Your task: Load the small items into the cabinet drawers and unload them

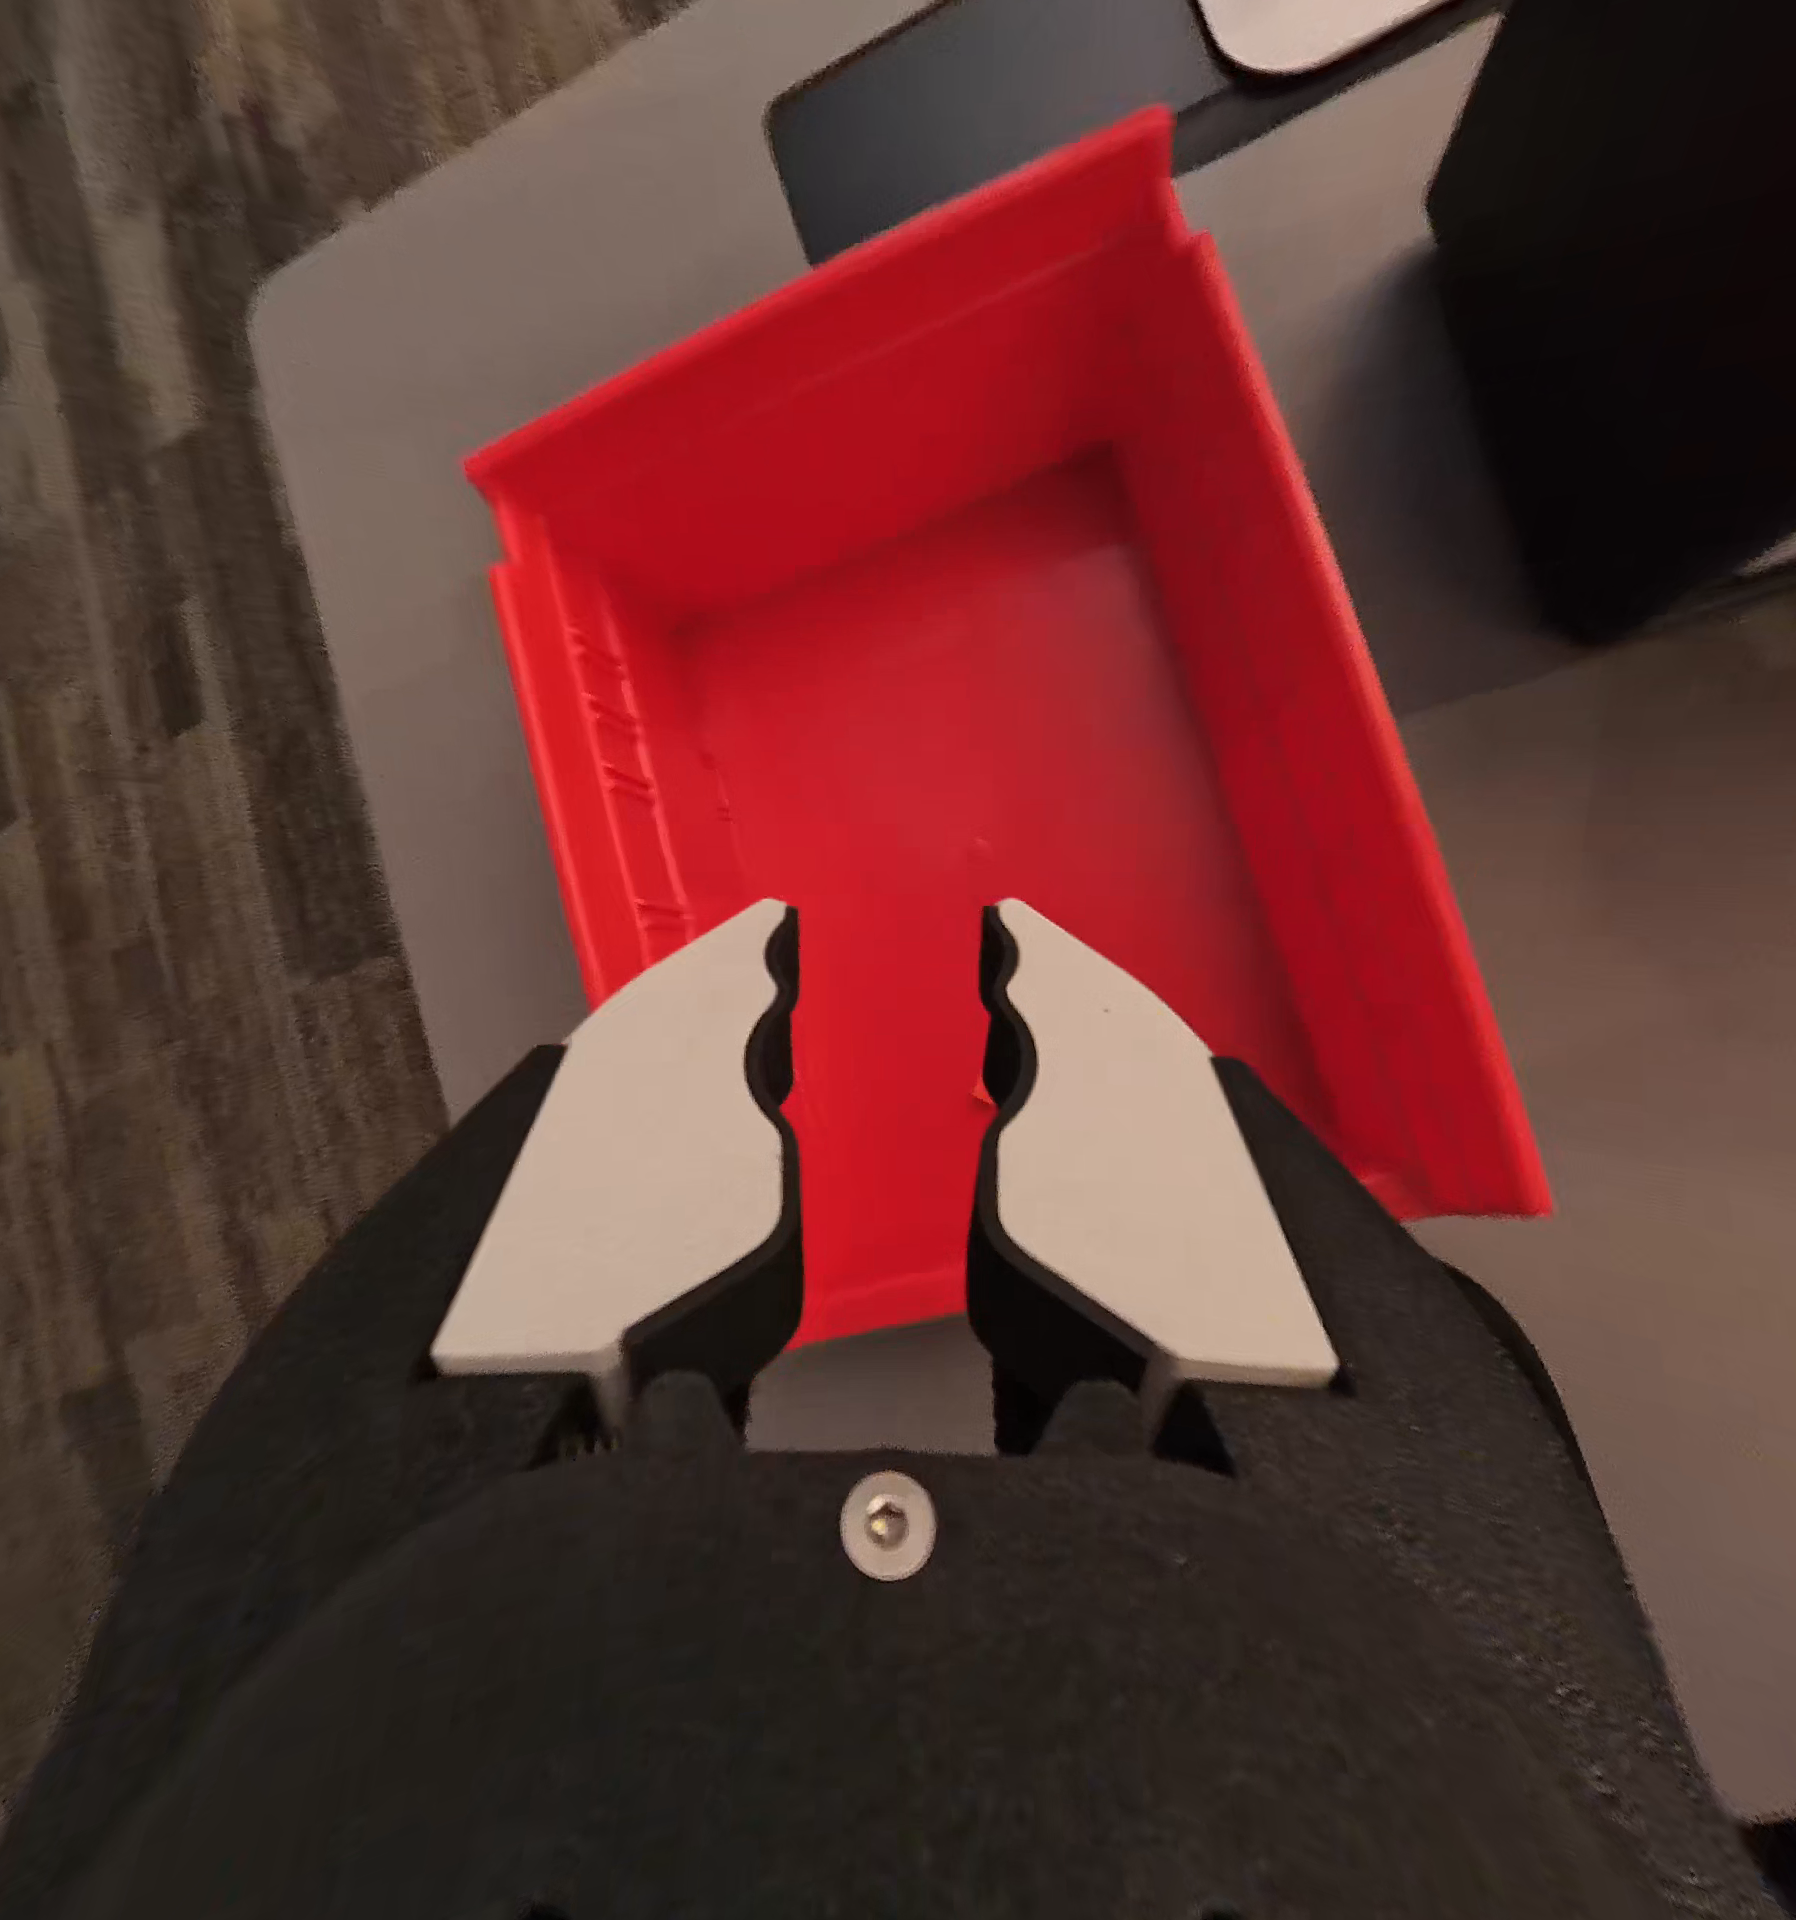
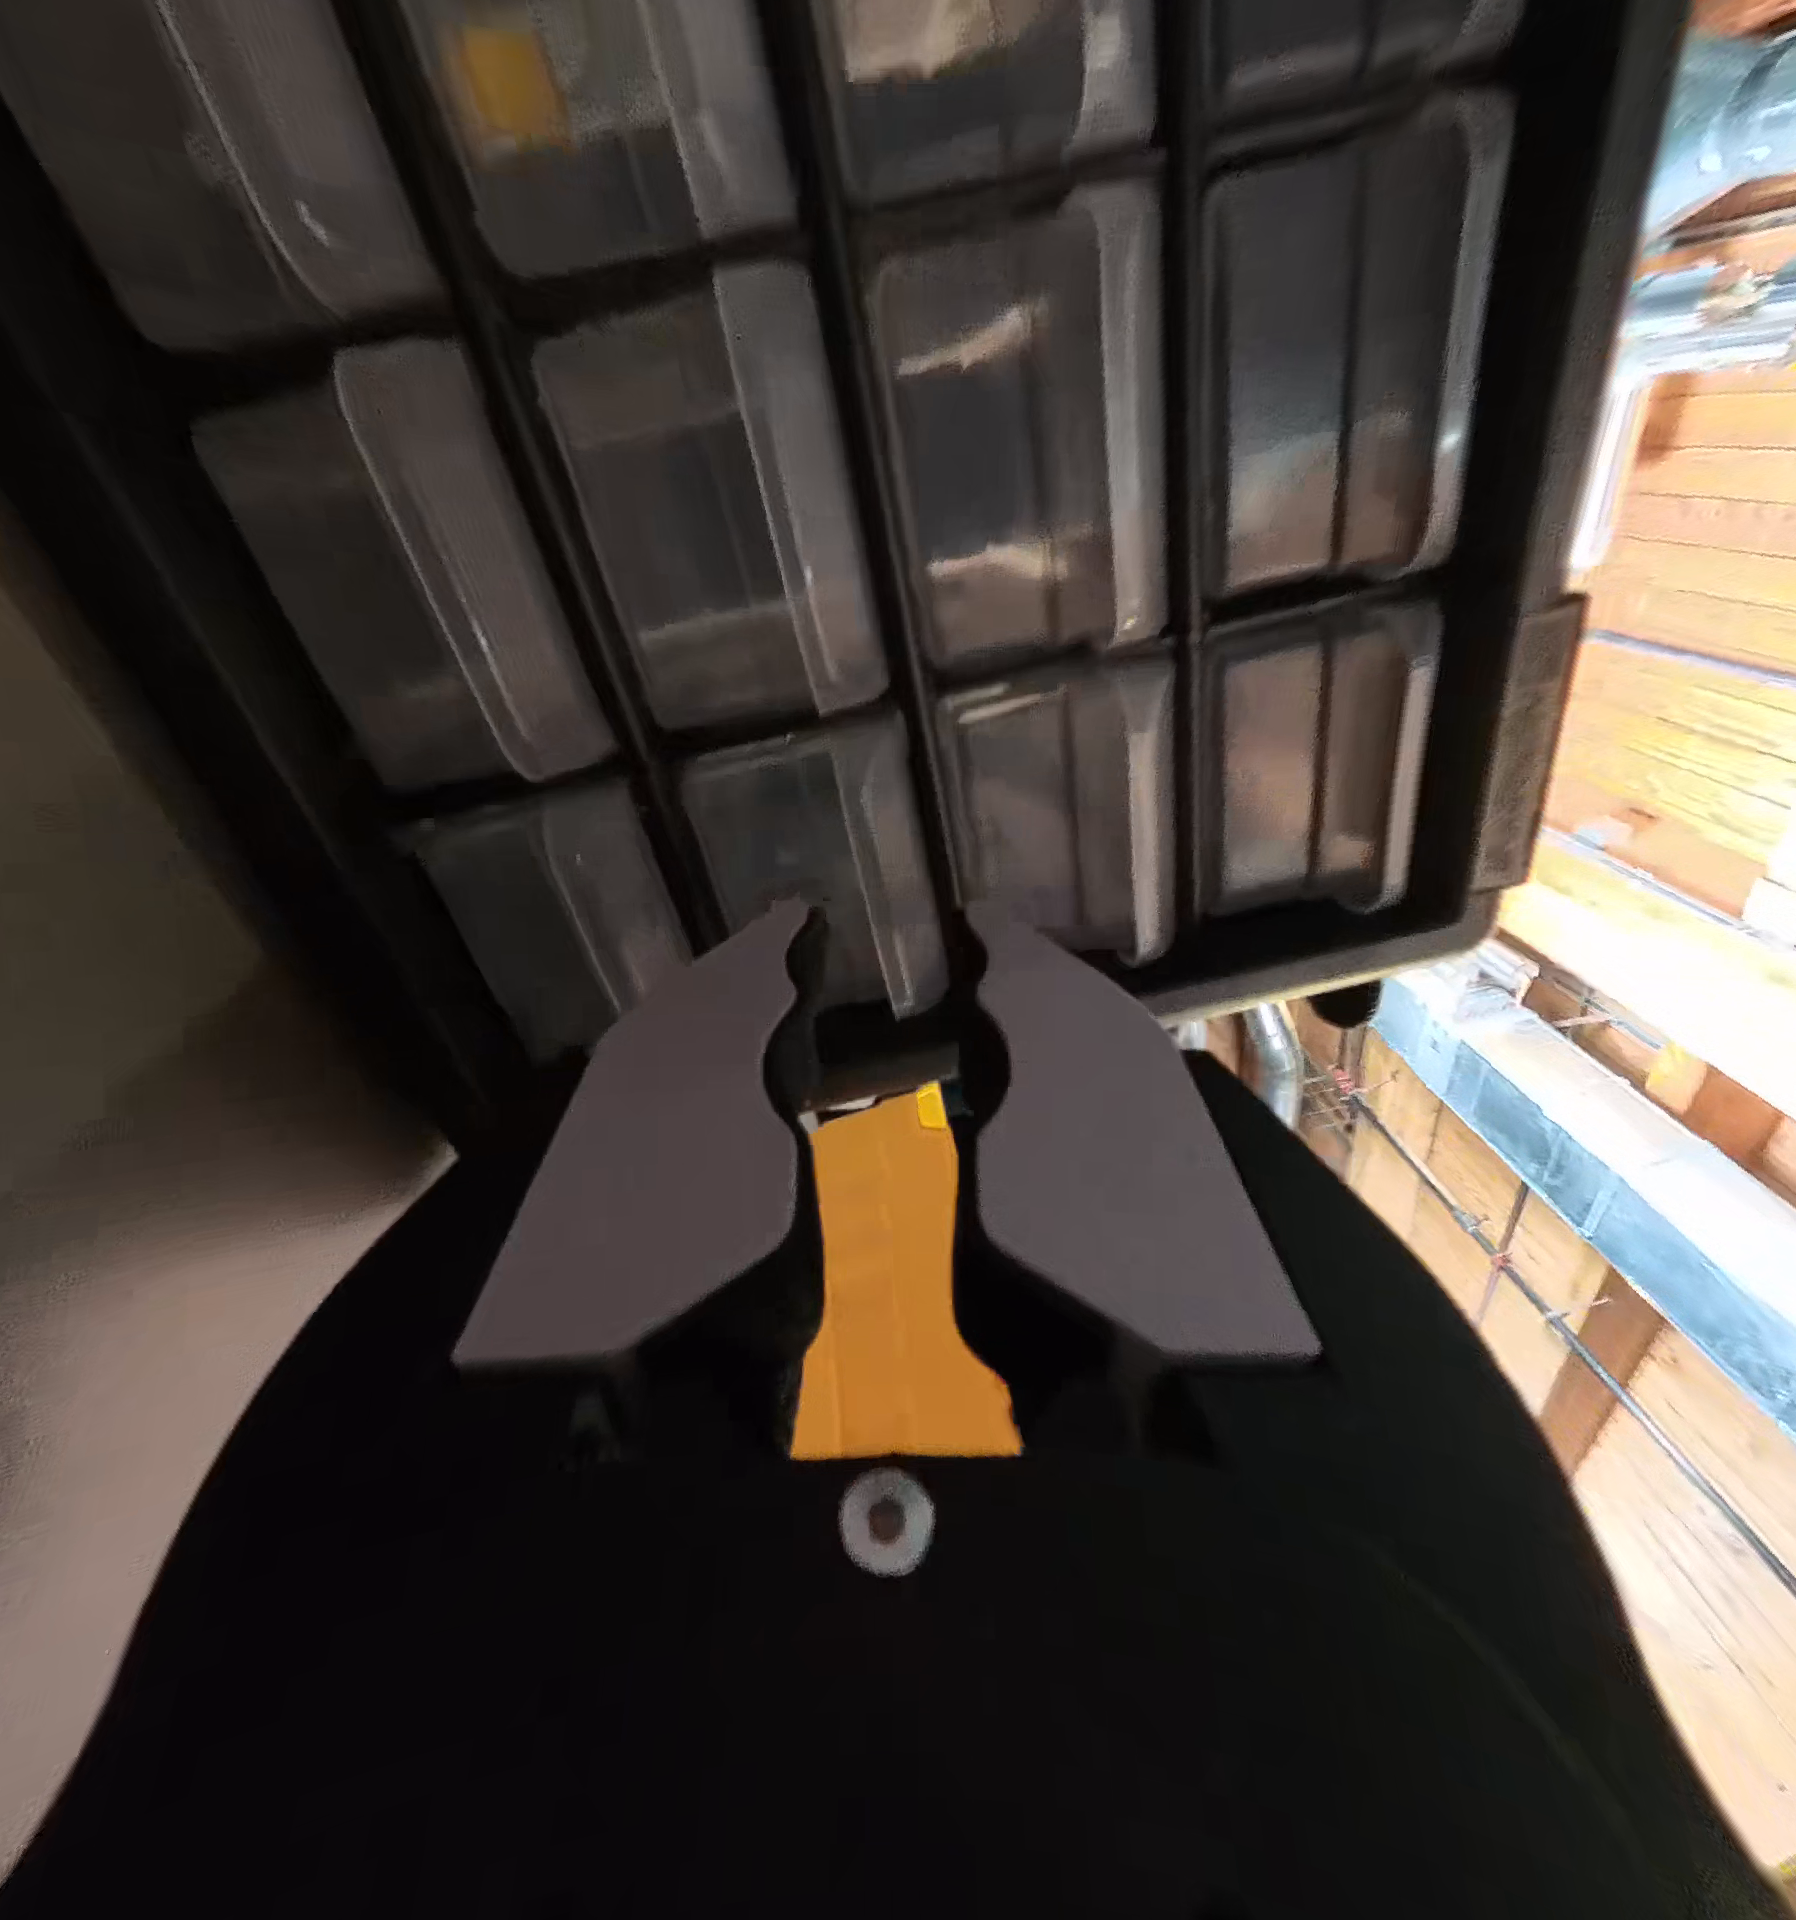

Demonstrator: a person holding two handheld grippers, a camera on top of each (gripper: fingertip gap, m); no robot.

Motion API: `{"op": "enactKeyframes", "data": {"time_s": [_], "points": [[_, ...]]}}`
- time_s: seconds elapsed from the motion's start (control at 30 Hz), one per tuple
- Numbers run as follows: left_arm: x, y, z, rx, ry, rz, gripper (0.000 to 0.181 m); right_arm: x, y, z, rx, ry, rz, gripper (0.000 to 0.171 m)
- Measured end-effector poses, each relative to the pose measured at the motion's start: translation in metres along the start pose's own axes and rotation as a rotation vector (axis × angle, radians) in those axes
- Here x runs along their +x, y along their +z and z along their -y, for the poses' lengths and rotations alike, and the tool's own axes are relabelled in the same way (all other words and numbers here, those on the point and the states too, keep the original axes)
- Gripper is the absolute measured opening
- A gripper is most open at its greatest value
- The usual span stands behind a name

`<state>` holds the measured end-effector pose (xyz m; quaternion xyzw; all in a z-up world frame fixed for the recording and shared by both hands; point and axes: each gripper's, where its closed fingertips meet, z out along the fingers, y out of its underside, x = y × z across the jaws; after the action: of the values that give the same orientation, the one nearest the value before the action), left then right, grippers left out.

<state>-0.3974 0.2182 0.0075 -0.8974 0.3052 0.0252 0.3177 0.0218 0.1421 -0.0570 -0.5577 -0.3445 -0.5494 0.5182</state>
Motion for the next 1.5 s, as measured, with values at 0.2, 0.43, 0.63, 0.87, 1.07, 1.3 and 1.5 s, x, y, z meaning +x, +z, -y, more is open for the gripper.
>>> {"op": "enactKeyframes", "data": {"time_s": [0.2,0.43,0.63,0.87,1.07,1.3,1.5], "points": [[0.021,0.024,-0.054,-0.299,0.077,-0.124,0.033,0.002,0.002,-0.003,0.006,0.012,0.012,0.010],[0.026,0.057,-0.096,-0.574,0.067,-0.150,0.033,0.004,-0.014,-0.004,-0.002,0.019,0.038,0.010],[0.030,0.073,-0.115,-0.658,0.109,-0.226,0.031,0.007,-0.032,-0.005,0.000,0.026,0.058,0.010],[0.033,0.085,-0.122,-0.669,0.172,-0.307,0.026,0.008,-0.046,-0.005,-0.006,0.056,0.082,0.010],[0.033,0.094,-0.129,-0.718,0.190,-0.302,0.025,0.009,-0.052,-0.005,-0.008,0.069,0.089,0.010],[0.030,0.099,-0.134,-0.738,0.183,-0.315,0.014,0.010,-0.059,-0.005,-0.010,0.082,0.099,0.011],[0.028,0.101,-0.133,-0.731,0.186,-0.307,0.010,0.009,-0.062,-0.004,-0.006,0.088,0.110,0.011]]}}
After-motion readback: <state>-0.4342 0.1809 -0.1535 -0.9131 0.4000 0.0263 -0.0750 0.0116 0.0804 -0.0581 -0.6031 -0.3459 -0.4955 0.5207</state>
